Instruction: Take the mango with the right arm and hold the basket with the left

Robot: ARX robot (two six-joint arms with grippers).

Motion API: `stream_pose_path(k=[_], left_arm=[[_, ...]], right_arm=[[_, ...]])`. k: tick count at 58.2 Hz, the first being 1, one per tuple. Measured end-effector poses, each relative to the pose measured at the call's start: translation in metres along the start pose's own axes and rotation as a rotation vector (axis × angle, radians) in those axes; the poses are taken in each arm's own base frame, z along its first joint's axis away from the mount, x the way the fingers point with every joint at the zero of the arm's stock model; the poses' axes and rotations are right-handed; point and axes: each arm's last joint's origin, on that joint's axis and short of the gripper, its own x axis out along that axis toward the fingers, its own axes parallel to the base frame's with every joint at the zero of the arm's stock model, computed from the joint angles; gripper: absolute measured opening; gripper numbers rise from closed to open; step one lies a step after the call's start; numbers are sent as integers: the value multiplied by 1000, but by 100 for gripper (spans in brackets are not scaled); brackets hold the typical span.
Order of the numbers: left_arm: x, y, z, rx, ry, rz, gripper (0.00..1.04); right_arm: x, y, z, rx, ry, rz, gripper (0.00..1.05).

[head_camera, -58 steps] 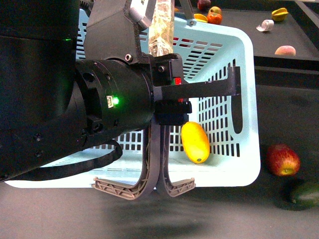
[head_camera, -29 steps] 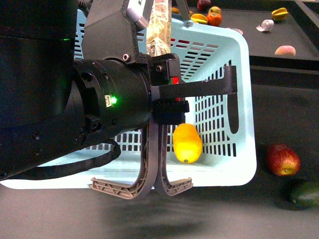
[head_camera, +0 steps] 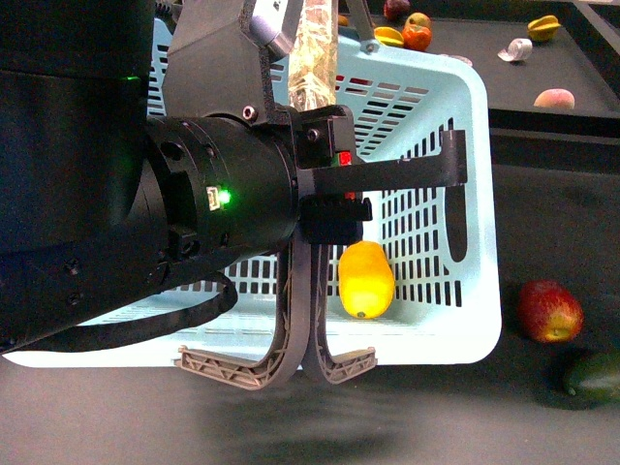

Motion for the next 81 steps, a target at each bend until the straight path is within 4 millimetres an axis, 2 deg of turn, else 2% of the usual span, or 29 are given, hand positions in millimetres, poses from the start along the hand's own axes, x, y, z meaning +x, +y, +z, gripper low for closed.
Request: stream_pose_path(k=[20,48,57,81], left_arm=[[0,0,0,0,0,0,5],[0,0,0,0,0,0,5],[0,0,0,0,1,-1,5],[0,0,0,2,0,0,5]], right_arm=[[-10,0,-13,0,-6,1,2],[-19,0,-13,-1,-11,1,2],[-29,0,-16,-3,1,5,2],[-30,0,-16,-3,-6,5,2]])
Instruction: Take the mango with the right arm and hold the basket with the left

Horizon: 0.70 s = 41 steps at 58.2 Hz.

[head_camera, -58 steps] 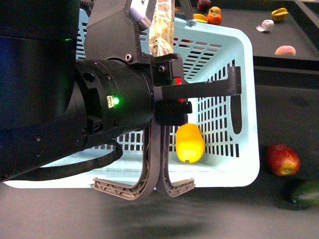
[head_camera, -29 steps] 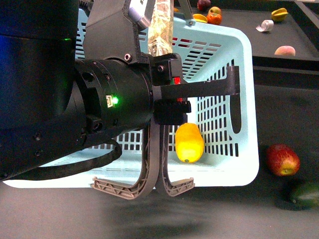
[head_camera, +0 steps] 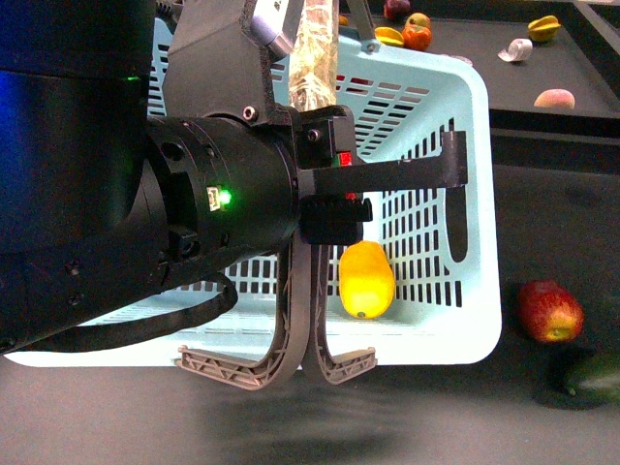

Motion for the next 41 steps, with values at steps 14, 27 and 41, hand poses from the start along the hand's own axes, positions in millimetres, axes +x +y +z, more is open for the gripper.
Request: stream_pose_path(k=[14,27,41], left_arm=[[0,0,0,-2,0,0,5],[0,0,0,-2,0,0,5],[9,3,-3,114,-164,204,5]], right_arm=[[0,0,0,-2,0,0,22],[0,0,0,-2,0,0,60],[0,0,0,-2,0,1,99]])
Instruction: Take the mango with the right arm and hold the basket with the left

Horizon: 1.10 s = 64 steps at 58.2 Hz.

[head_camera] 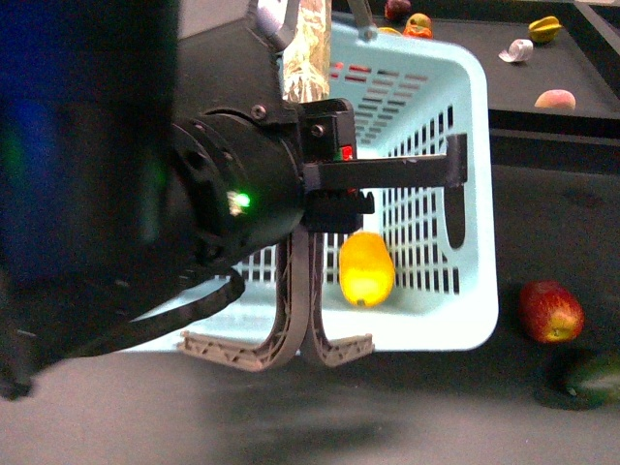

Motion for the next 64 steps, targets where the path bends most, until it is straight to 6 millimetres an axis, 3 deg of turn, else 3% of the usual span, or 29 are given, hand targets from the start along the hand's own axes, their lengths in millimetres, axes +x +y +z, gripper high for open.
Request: stream_pose_path(k=[5,12,29,44,59,64], left_arm=[[14,6,10,27,-57,144,5],[33,23,28,-72,-96,307,5],[60,68,39,-523,-174,605,5],[77,84,34,-973,-285,679,5],[94,98,6,-1193,-380,739,5],[98,98,6,-1224,-388,734,5]], right_arm=[[0,0,0,0,0,0,96],[0,0,0,0,1,0,97],[0,0,0,-1,1,0,97],[0,0,0,0,1,0,97],[0,0,0,-1,1,0,97],[0,0,0,-1,1,0,97]])
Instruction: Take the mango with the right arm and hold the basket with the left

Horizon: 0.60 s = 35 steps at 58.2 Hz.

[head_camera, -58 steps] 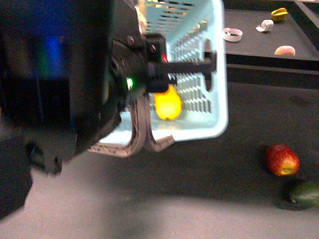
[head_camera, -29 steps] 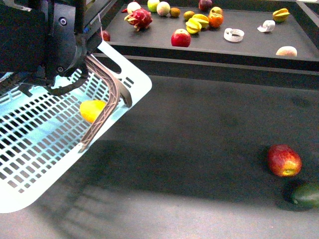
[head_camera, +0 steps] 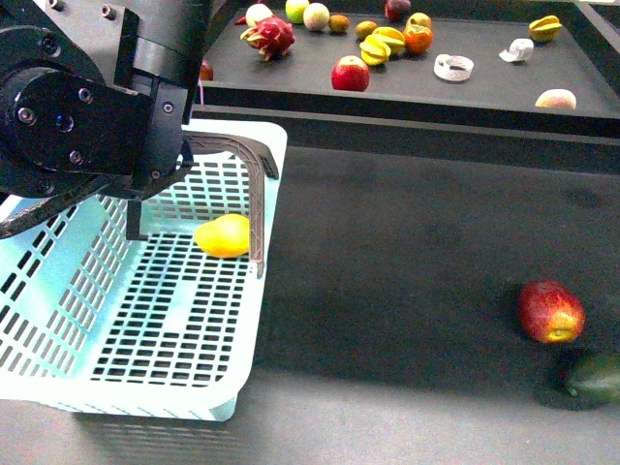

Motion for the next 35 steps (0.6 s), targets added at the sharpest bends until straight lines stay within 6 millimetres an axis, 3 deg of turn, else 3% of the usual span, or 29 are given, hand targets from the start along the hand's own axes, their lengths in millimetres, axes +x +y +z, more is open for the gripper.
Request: stream_pose_path(k=[2,8,21,30,35], left_arm=[[0,0,-1,-2,1,0,5],[1,-4,-3,-2,37,17,30],[-11,-8,1,75,99,67,68],[-43,-20,34,129,73,24,98],[-59,-16,55,156,50,17,96]], right_arm=[[0,0,0,0,0,0,97],[0,0,0,0,0,0,97],[0,0,0,0,0,0,97],[0,0,0,0,0,0,97],[0,0,0,0,0,0,97]])
